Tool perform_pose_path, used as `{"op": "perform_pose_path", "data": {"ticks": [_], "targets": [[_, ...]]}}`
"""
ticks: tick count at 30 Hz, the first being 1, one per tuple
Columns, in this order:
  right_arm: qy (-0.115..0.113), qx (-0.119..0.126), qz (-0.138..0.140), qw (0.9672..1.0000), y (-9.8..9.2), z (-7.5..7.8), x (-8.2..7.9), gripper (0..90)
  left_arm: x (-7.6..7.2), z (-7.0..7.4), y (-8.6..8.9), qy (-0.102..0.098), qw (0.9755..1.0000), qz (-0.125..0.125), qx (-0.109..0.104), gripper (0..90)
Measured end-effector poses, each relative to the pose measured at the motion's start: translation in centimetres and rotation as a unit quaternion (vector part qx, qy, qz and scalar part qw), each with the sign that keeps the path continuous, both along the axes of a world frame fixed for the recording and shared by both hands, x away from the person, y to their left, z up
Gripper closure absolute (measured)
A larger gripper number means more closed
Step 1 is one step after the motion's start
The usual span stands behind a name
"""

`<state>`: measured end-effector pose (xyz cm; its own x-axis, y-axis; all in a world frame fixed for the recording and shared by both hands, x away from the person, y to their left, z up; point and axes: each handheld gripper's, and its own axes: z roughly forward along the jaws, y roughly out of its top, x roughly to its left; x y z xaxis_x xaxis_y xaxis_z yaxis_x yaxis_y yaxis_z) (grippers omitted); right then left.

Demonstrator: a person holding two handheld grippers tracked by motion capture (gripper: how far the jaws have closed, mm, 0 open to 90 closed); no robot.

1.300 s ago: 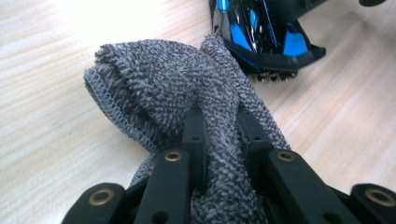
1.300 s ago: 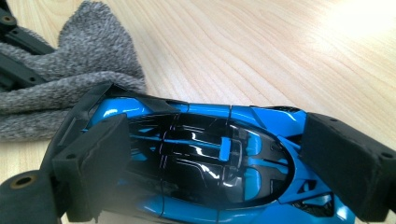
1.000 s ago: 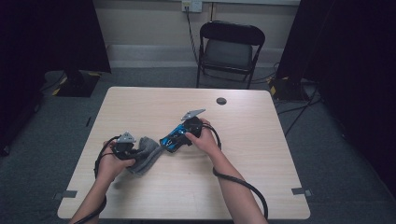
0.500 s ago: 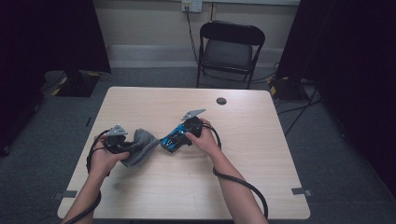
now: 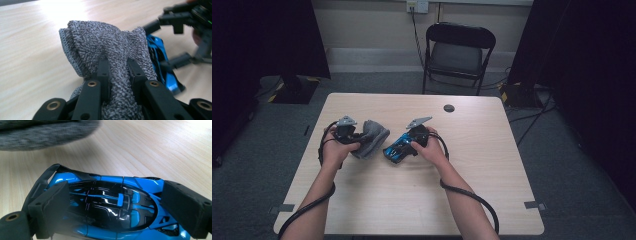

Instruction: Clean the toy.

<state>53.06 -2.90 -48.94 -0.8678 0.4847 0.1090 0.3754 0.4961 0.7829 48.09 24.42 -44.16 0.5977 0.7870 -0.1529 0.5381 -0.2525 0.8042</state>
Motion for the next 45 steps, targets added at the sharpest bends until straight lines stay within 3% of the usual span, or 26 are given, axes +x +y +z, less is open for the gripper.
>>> {"op": "perform_pose_path", "data": {"ticks": [7,13,21,24,30,45], "targets": [[0.000,0.000,0.000,1.0000,0.0,0.0,0.0,8.0,2.6,-0.7,-2.1,-0.002,0.9999,0.002,0.012,75.8],[0.000,0.000,0.000,1.0000,0.0,0.0,0.0,8.0,4.3,-2.1,-4.3,0.003,0.9999,0.012,0.008,75.8],[0.000,0.000,-0.001,1.0000,0.0,0.0,0.0,8.0,5.5,-3.8,-6.6,0.005,0.9992,0.005,0.039,75.6],[0.000,0.000,-0.001,1.0000,0.0,0.0,-0.1,8.0,5.7,-4.2,-6.9,0.000,0.9994,0.010,0.034,75.0],[0.000,0.000,-0.002,1.0000,0.0,0.0,-0.1,8.0,5.9,-4.8,-7.6,0.004,0.9987,0.001,0.052,74.2],[0.000,0.002,-0.001,1.0000,0.0,0.0,-0.1,8.0,5.2,-4.5,-7.2,0.011,0.9973,-0.031,0.065,76.0]]}}
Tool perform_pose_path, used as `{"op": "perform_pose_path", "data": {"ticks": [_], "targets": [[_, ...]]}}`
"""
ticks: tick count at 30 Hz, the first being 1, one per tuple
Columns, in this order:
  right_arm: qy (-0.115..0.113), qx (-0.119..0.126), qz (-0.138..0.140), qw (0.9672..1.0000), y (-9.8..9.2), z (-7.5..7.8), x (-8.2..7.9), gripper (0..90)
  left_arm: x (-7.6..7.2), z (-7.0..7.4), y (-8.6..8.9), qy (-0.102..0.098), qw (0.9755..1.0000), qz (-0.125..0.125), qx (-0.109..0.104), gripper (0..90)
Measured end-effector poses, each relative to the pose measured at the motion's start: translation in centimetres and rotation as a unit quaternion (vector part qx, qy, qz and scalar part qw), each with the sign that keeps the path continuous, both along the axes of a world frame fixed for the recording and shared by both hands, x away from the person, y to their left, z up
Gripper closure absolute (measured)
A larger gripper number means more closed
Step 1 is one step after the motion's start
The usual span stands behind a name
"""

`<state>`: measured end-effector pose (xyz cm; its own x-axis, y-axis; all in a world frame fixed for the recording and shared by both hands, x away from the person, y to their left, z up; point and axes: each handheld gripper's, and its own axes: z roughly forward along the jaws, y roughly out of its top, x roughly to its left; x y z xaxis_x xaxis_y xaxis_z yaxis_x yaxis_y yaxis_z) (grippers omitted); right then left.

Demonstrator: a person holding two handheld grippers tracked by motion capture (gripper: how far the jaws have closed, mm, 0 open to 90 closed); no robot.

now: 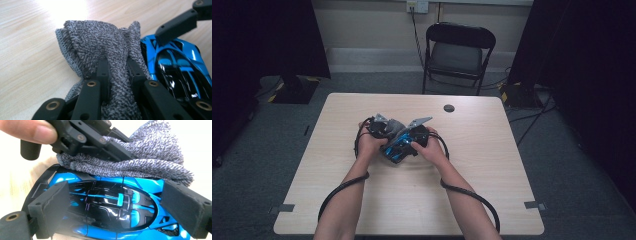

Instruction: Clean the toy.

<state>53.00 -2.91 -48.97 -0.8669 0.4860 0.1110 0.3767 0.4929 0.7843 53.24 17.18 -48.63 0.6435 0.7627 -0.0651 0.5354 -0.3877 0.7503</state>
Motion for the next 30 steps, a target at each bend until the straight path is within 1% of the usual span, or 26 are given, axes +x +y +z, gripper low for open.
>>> {"op": "perform_pose_path", "data": {"ticks": [6,10,13,17,20,22,24,25,27,30], "targets": [[0.000,-0.001,0.002,1.0000,0.0,0.0,0.0,8.0,-0.7,0.1,0.7,0.004,0.9999,-0.009,0.001,76.2],[0.000,-0.001,0.003,1.0000,0.1,0.0,0.0,8.0,-1.2,0.2,1.1,0.005,0.9999,-0.010,-0.001,76.2],[0.001,-0.001,0.003,1.0000,0.1,0.0,-0.1,8.0,-1.7,0.3,1.8,0.009,0.9999,-0.011,0.002,76.3],[0.000,-0.001,0.003,1.0000,0.1,0.0,-0.1,8.0,-2.4,0.3,2.4,0.014,0.9998,-0.012,0.000,76.2],[0.000,-0.001,0.003,1.0000,0.1,0.0,-0.1,8.0,-3.0,0.3,2.8,0.013,0.9999,-0.010,0.002,76.2],[0.000,0.000,0.003,1.0000,0.1,0.0,-0.1,8.0,-3.4,0.4,3.1,0.016,0.9998,-0.009,0.006,76.2],[0.000,0.000,0.003,1.0000,0.1,0.0,-0.1,8.0,-3.6,0.5,3.2,0.017,0.9998,-0.009,0.007,76.2],[0.000,0.000,0.003,1.0000,0.1,0.0,-0.1,8.0,-4.0,0.6,3.5,0.018,0.9997,-0.010,0.011,76.2],[0.000,-0.001,0.003,1.0000,0.1,0.0,-0.1,8.0,-4.4,0.6,3.8,0.020,0.9997,-0.009,0.011,76.2],[0.000,-0.001,0.002,1.0000,0.1,0.0,-0.1,8.0,-5.0,0.5,4.3,0.017,0.9998,-0.010,0.009,76.1]]}}
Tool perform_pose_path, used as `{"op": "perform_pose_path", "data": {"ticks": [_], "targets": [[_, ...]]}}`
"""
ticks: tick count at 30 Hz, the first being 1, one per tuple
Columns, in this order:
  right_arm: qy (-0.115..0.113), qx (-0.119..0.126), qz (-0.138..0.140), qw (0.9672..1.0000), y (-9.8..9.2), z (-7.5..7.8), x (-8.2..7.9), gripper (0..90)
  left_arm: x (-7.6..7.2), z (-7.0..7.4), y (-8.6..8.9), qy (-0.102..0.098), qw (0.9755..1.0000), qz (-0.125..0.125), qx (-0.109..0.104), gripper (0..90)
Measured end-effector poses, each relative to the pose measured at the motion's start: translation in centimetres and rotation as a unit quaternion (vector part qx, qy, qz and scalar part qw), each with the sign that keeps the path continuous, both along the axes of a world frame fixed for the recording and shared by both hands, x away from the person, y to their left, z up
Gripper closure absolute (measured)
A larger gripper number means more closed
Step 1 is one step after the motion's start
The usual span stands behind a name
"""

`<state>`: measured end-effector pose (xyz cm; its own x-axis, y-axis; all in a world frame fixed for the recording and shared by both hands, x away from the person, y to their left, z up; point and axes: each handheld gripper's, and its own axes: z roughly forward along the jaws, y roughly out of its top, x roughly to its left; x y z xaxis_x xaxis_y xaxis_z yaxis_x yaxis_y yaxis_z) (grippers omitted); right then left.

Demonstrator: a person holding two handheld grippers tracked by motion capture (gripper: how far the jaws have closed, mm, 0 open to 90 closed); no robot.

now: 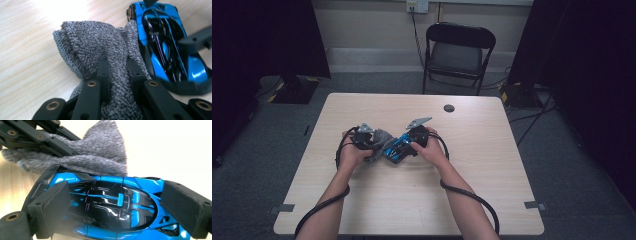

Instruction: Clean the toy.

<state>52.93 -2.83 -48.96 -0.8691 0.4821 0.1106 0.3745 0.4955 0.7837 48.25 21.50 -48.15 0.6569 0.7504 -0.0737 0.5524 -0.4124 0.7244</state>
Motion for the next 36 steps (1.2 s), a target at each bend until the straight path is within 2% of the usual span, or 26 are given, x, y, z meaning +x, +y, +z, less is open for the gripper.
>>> {"op": "perform_pose_path", "data": {"ticks": [8,12,20,28,29,32,36], "targets": [[0.001,0.000,0.001,1.0000,0.0,0.0,0.0,8.0,-1.7,-0.2,0.8,-0.002,0.9999,-0.002,-0.011,76.0],[0.001,-0.001,0.001,1.0000,0.0,0.0,0.0,8.0,-2.4,0.1,1.3,0.000,1.0000,-0.007,-0.004,75.9],[0.001,-0.003,0.000,1.0000,0.0,0.1,0.1,8.0,-4.0,0.0,2.3,-0.002,0.9999,0.001,-0.014,75.9],[0.000,-0.002,0.000,1.0000,0.1,0.0,0.0,8.0,-5.8,0.1,2.9,-0.003,0.9999,-0.005,-0.015,75.9],[0.000,-0.002,-0.001,1.0000,0.1,0.0,0.0,8.0,-6.2,0.3,3.2,-0.001,0.9999,-0.010,-0.008,75.8],[-0.001,-0.002,-0.001,1.0000,0.0,0.0,0.0,8.0,-7.0,0.7,3.7,0.003,0.9999,-0.012,-0.009,75.7],[-0.001,-0.001,-0.002,1.0000,0.0,0.0,0.0,8.0,-7.8,1.1,4.1,-0.003,0.9999,-0.011,-0.010,75.4]]}}
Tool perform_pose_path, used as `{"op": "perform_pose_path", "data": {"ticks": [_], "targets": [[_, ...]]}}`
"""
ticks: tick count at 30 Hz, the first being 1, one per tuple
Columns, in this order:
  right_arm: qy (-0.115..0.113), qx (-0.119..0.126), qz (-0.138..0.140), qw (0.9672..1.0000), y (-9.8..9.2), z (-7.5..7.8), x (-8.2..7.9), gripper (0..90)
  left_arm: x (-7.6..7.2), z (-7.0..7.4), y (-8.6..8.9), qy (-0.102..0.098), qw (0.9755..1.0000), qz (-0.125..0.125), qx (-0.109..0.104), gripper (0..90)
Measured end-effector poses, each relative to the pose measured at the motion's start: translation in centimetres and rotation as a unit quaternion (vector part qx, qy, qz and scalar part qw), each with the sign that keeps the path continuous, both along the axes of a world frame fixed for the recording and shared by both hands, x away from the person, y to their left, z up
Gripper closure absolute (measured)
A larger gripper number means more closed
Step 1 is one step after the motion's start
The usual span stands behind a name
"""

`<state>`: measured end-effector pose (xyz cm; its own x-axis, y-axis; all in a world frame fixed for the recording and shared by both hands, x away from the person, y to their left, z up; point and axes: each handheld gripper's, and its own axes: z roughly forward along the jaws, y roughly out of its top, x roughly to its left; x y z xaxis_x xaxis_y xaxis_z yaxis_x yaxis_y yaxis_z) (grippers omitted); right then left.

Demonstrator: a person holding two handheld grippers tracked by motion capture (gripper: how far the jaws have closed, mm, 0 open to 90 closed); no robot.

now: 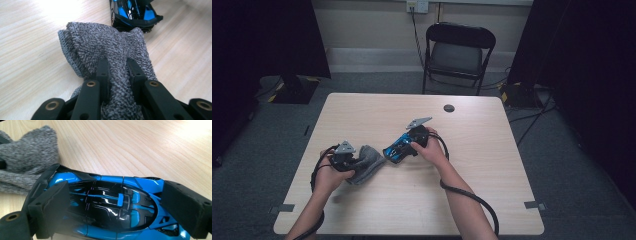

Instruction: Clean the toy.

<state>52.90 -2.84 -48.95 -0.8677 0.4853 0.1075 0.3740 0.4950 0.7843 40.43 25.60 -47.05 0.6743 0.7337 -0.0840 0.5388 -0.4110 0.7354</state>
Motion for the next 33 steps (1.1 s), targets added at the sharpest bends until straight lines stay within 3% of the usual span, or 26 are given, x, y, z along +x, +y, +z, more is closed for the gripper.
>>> {"op": "perform_pose_path", "data": {"ticks": [14,17,19,22,27,33], "targets": [[0.000,0.003,-0.006,1.0000,-0.1,0.1,0.0,10.1,-0.8,1.7,-0.2,-0.019,0.9995,-0.004,-0.025,74.9],[0.009,0.021,-0.017,0.9996,-0.5,0.3,0.0,15.8,-0.9,2.1,-0.7,-0.021,0.9994,-0.011,-0.026,74.7],[0.003,0.023,-0.020,0.9995,-1.0,0.6,-0.1,15.2,-1.0,2.4,-1.1,-0.023,0.9992,-0.016,-0.027,74.7],[-0.008,0.019,-0.010,0.9997,-2.2,1.2,-0.2,14.6,-1.1,3.0,-1.9,-0.024,0.9989,-0.025,-0.030,74.7],[-0.003,0.037,-0.028,0.9989,-5.2,2.4,-0.4,15.4,-1.3,4.0,-3.9,-0.029,0.9980,-0.048,-0.031,74.7],[-0.021,0.023,-0.040,0.9987,-9.4,3.9,-1.2,16.5,-1.2,5.4,-7.4,-0.036,0.9952,-0.085,-0.033,74.7]]}}
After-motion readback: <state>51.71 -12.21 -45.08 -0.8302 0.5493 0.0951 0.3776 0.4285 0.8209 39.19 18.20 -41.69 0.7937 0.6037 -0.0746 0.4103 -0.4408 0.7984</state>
